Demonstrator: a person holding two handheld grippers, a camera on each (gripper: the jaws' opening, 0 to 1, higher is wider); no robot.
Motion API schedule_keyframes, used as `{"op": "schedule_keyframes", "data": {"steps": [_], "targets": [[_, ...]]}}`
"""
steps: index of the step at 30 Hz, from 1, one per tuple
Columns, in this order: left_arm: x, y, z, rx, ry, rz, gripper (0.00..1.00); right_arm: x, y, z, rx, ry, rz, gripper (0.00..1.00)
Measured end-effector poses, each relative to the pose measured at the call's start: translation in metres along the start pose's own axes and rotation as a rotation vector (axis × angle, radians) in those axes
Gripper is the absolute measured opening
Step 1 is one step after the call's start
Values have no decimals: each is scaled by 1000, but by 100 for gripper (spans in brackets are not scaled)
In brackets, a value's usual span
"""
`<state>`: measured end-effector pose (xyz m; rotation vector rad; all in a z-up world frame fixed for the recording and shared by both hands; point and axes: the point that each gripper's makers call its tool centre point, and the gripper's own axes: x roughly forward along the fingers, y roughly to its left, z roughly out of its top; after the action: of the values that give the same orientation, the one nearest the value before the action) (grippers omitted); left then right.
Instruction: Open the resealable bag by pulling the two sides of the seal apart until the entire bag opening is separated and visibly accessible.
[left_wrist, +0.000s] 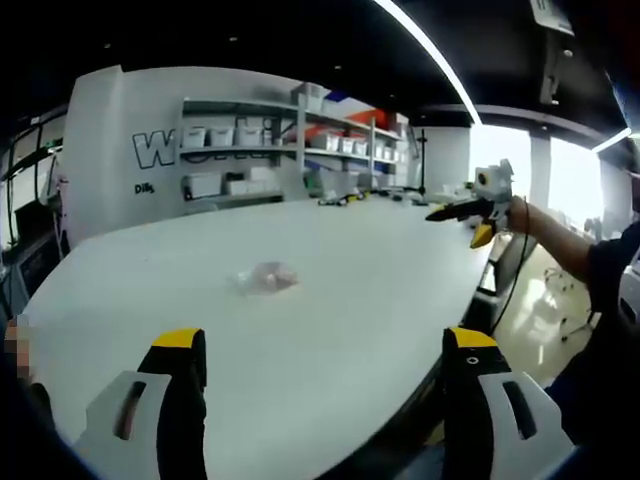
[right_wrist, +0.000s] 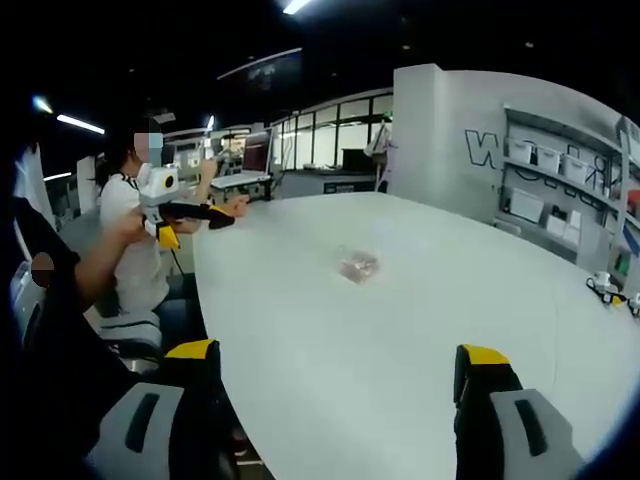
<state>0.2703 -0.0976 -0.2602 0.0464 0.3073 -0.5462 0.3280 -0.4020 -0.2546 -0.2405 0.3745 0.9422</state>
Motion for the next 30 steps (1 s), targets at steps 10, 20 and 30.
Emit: {"op": "schedule_keyframes", "data": {"steps": [10,20,30], "targets": [[3,-2,-2,-1,3,-3,97,18,-8,11,-2,-14,8,97],[6,-1,-6,-9,7,-6,97,35,-9,16,0,-13,21,97],[8,-1,-7,-14,8,-4,97,59,-5,23,-12,-6,51,96]]}}
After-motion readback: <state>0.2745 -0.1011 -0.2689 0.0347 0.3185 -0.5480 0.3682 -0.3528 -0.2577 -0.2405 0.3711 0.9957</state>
